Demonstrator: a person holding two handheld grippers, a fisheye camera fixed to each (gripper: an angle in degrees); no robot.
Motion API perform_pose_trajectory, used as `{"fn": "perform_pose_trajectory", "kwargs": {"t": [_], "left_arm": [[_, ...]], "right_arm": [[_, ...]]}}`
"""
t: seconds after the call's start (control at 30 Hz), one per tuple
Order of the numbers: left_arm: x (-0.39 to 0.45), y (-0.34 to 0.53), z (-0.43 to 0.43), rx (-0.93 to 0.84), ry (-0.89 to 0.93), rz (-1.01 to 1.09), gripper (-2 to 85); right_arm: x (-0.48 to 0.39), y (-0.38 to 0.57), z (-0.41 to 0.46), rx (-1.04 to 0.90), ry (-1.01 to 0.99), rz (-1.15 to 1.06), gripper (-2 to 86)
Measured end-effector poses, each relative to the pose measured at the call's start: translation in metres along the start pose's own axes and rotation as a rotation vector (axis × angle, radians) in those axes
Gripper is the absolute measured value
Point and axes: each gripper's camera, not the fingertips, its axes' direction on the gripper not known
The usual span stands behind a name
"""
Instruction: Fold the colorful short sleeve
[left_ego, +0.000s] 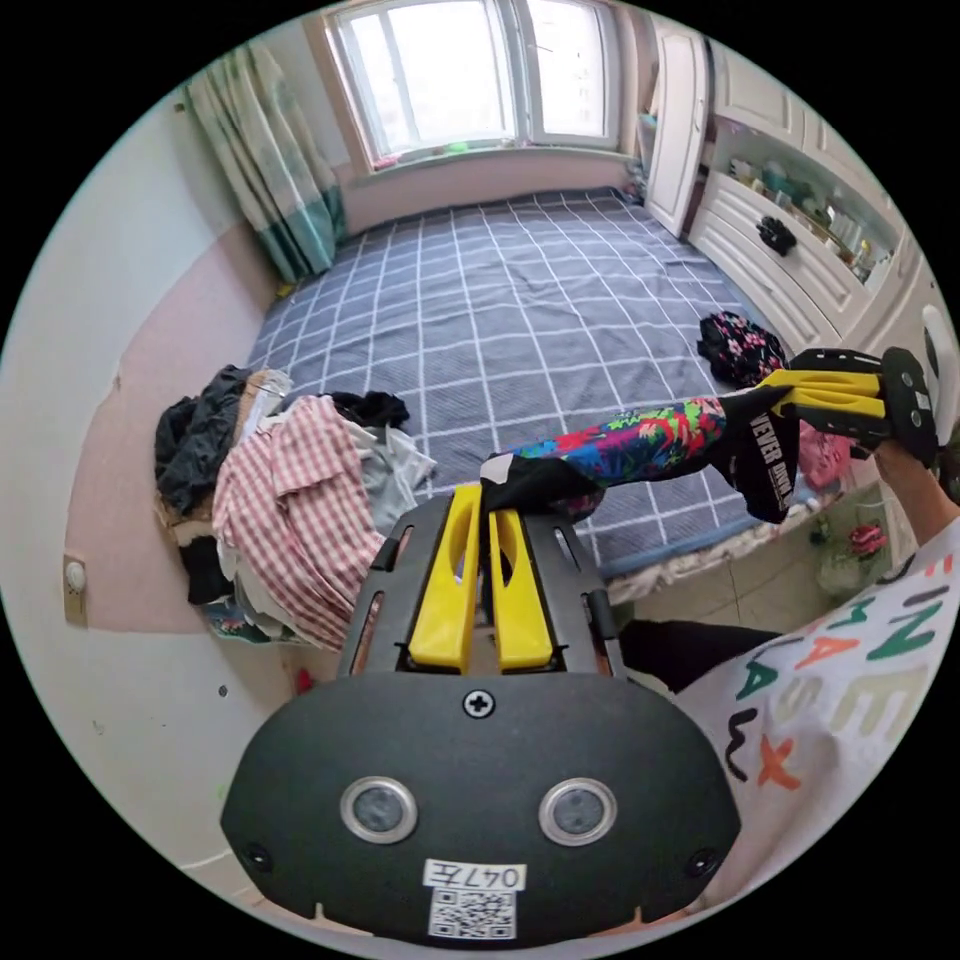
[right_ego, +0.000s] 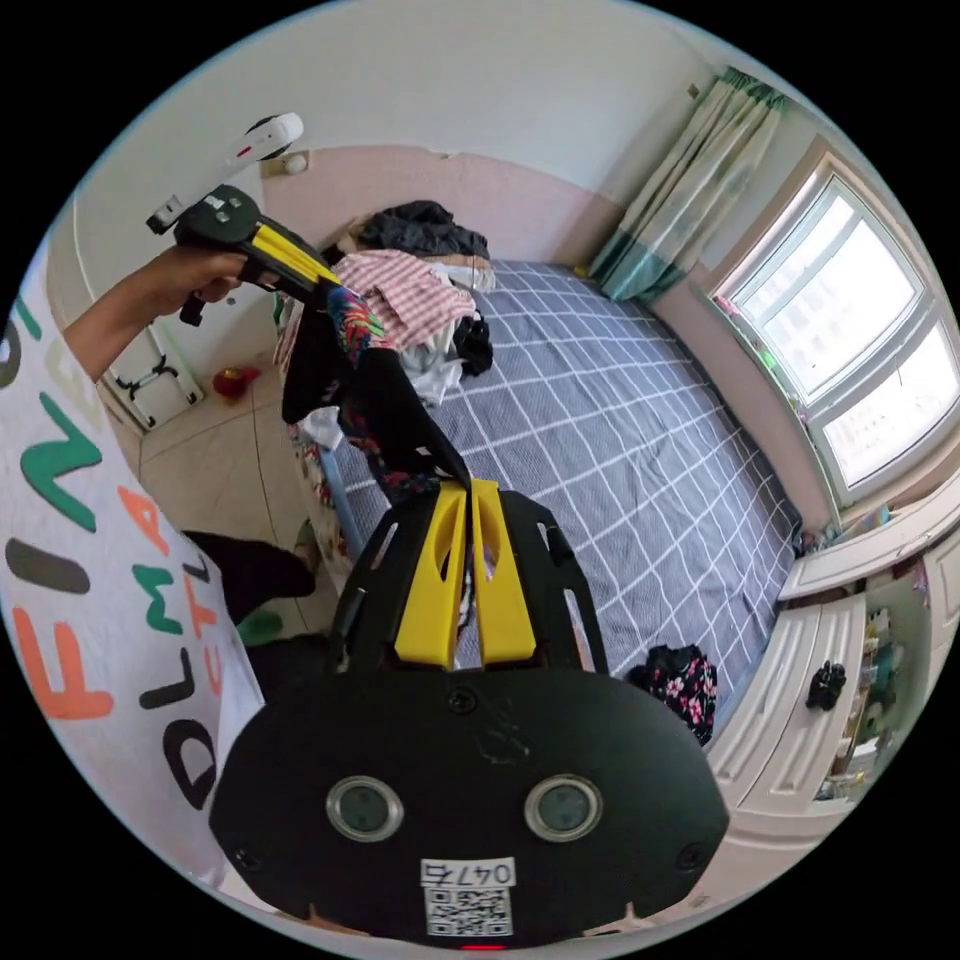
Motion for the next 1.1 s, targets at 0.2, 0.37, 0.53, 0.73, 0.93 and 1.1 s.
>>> {"fn": "perform_pose_trajectory", "kwargs": {"t": [0.2, 0.37, 0.53, 0.73, 0.93, 1.1], "left_arm": [[0.058, -0.116, 0.078, -0.141, 0.062, 0.115, -0.6], [0.085, -0.229, 0.215, -0.165, 0.161, 0.145, -0.3], [0.088, -0.340, 0.357, -0.158, 0.133, 0.116, -0.2], [0.106, -0.370, 0.378, -0.118, 0.138, 0.183, -0.6], [0.164, -0.364, 0.405, -0.201, 0.240, 0.245, -0.7], [0.179, -0.397, 0.469, -0.277, 0.139, 0.201, -0.7]], "right_arm": [[0.074, 0.054, 0.039, -0.123, -0.056, 0.130, -0.4], [0.156, 0.096, 0.140, -0.176, -0.061, 0.260, -0.2], [0.244, 0.138, 0.269, -0.219, -0.002, 0.412, 1.5], [0.299, 0.177, 0.284, -0.136, 0.070, 0.541, 2.3], [0.242, 0.163, 0.272, -0.142, -0.135, 0.255, 0.5], [0.273, 0.188, 0.334, -0.312, -0.162, 0.195, -0.4]]}}
